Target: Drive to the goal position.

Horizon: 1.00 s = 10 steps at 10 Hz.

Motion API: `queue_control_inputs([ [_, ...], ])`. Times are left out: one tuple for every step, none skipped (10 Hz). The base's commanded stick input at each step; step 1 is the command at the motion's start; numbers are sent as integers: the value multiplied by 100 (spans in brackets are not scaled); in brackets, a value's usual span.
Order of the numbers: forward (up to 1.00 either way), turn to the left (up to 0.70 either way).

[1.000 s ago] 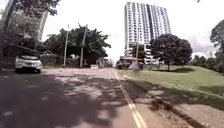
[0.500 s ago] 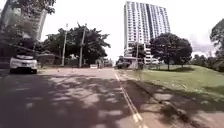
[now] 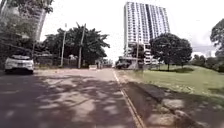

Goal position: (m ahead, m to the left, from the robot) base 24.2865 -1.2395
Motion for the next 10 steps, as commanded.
queue_control_inputs([
  [70, 0],
  [70, 0],
  [70, 0],
  [70, 0],
  [70, 0],
  [70, 0],
  [70, 0],
  [70, 0],
  [70, 0],
  [70, 0],
])
